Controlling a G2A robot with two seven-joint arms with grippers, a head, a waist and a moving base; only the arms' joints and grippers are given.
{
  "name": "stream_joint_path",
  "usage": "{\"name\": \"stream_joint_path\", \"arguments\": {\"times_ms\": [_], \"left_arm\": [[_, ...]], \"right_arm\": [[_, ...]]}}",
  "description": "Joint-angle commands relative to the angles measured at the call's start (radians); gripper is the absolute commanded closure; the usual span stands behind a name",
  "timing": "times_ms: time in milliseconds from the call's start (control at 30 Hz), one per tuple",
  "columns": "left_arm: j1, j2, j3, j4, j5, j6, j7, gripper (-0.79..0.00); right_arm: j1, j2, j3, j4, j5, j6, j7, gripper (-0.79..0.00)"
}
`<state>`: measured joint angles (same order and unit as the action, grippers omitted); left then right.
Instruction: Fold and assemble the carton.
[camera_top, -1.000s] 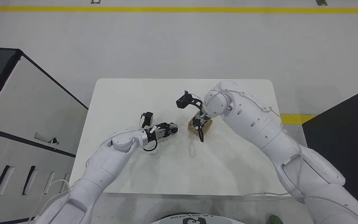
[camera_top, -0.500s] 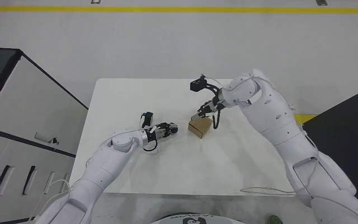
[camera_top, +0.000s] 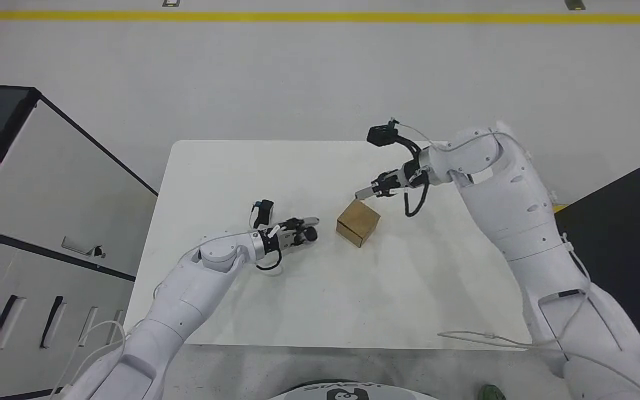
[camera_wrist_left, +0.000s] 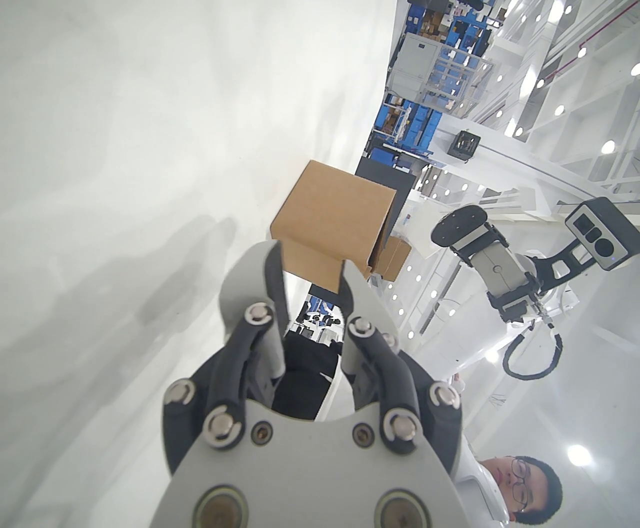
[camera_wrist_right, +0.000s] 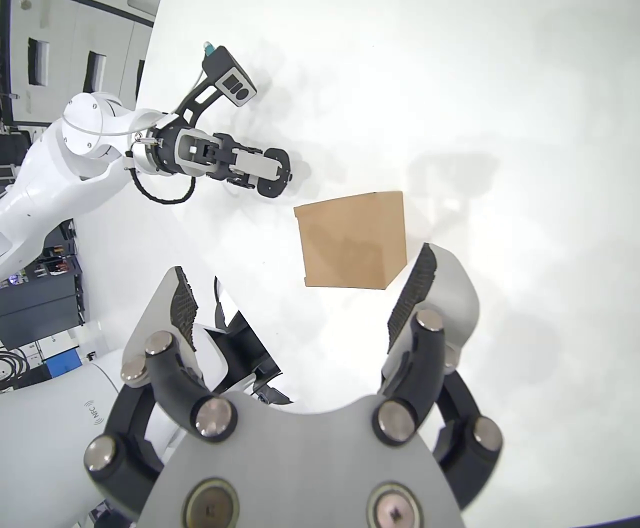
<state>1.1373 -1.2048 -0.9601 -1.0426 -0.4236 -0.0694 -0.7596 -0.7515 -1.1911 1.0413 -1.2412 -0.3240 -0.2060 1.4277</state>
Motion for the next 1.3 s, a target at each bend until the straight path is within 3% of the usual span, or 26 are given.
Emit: {"name": "stream_joint_path", "arguments": {"times_ms": [0, 33, 133, 233, 433, 767, 1000, 1267], "left_arm": [[0.000, 0.000, 0.000, 0.000, 0.000, 0.000, 0.000, -0.665], [0.000, 0.001, 0.003, -0.001, 0.018, -0.004, 0.010, -0.785], [0.033, 0.001, -0.003, -0.062, 0.027, -0.063, 0.058, -0.785], [0.068, 0.006, -0.015, -0.131, 0.078, -0.150, 0.105, -0.785], [0.140, 0.009, 0.012, -0.252, 0.371, -0.267, 0.327, -0.785], [0.139, 0.010, 0.009, -0.253, 0.397, -0.271, 0.350, -0.785], [0.172, -0.005, 0.078, -0.285, 0.885, -0.222, 0.752, -0.785], [0.173, -0.027, 0.158, -0.253, 1.171, -0.186, 0.959, -0.785]], "right_arm": [[0.000, 0.000, 0.000, 0.000, 0.000, 0.000, 0.000, -0.785], [-0.003, 0.000, 0.003, 0.002, 0.004, 0.003, -0.011, -0.785], [-0.030, 0.012, 0.059, 0.013, 0.076, -0.005, -0.043, -0.785], [-0.060, 0.028, 0.143, 0.051, 0.237, -0.044, 0.002, -0.785], [-0.098, 0.054, 0.264, 0.155, 0.507, -0.077, 0.108, -0.785], [-0.101, 0.056, 0.263, 0.168, 0.535, -0.069, 0.108, -0.785], [-0.145, 0.065, 0.294, 0.179, 0.642, -0.030, 0.108, -0.785], [-0.185, 0.091, 0.302, 0.210, 0.811, 0.017, 0.108, -0.785]]}}
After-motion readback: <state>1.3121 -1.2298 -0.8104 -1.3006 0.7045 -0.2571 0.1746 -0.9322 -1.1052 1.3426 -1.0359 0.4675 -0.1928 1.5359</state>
